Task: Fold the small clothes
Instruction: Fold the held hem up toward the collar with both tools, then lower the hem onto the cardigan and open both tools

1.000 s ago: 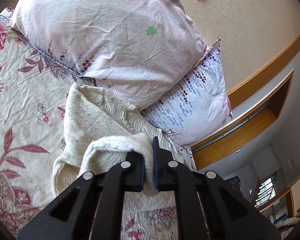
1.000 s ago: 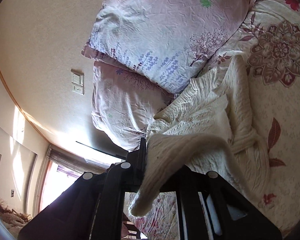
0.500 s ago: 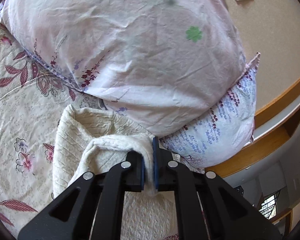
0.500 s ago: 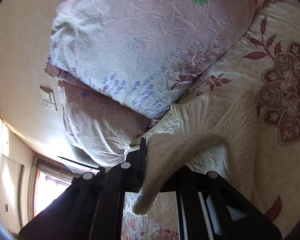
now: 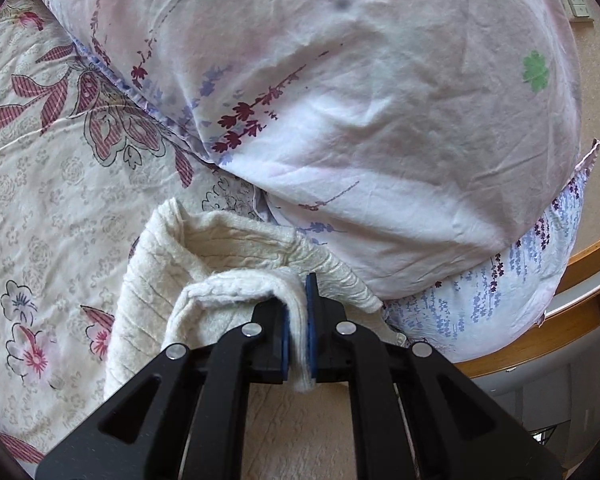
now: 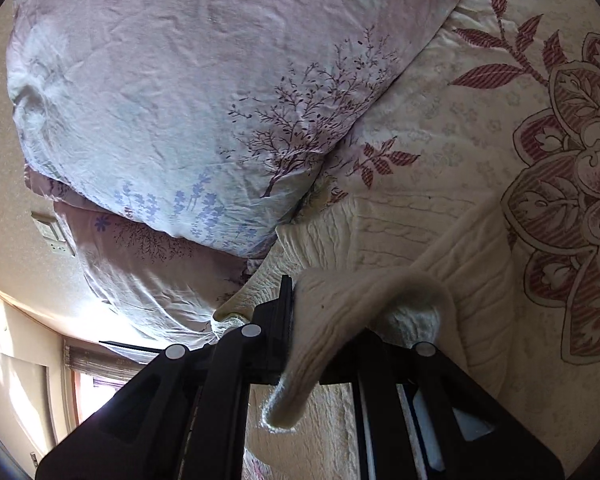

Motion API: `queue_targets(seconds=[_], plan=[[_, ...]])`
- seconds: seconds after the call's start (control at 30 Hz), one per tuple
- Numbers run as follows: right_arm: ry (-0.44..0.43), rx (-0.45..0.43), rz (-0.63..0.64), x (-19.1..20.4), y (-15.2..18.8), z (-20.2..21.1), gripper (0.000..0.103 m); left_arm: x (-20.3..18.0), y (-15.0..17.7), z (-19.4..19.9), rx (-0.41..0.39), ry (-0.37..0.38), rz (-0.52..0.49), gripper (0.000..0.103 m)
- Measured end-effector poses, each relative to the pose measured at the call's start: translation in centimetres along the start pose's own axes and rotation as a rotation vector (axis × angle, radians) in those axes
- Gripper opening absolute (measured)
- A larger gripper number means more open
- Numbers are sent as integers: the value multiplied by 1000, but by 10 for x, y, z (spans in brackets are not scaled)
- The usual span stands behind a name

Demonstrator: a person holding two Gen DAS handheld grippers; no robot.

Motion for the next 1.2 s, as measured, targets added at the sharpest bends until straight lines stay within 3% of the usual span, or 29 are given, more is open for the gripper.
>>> queue_targets(seconds=[0.2,0.33,0.43,0.5,0.57,0.63,0.8,0.9,1.2], plan=[[48,-7,-70,-16,-8,-4,9,0,-3,-17,25,-44,41,7],[51,-8,-105,-20,-11,-5,13,0,-4,-22,32,-50,67,16],[24,-24,-120,-17,-15,-4,30,-6,-6,-22,36,-30,67,31],[2,-54,-105,-11,-21,-1,53,-16,-7,-20,28,-23,43,44],[17,-81,-63,-4,-28,8,62,-25,-7,-16,12,-35,-1,62],[76,-100,-17,-1,-33,17,64,-32,-7,-10,1,-55,-43,69],[174,-156,125,9,-35,57,64,-27,-6,31,-71,-127,-185,71],[226,-123,199,8,-22,74,60,-12,-1,52,-93,-188,-270,70],[347,21,290,-14,41,89,55,27,46,68,-16,-250,-395,58]])
Point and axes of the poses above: each gripper's, at about its wrist camera, not at the fingertips, and z roughly against the way its jaws point, x to its left, y to its underside, the point moved 8 cm from there along -z, roughly the way its jaws point, and after that the axes turned 13 degrees about -y, right-handed, at the moved point
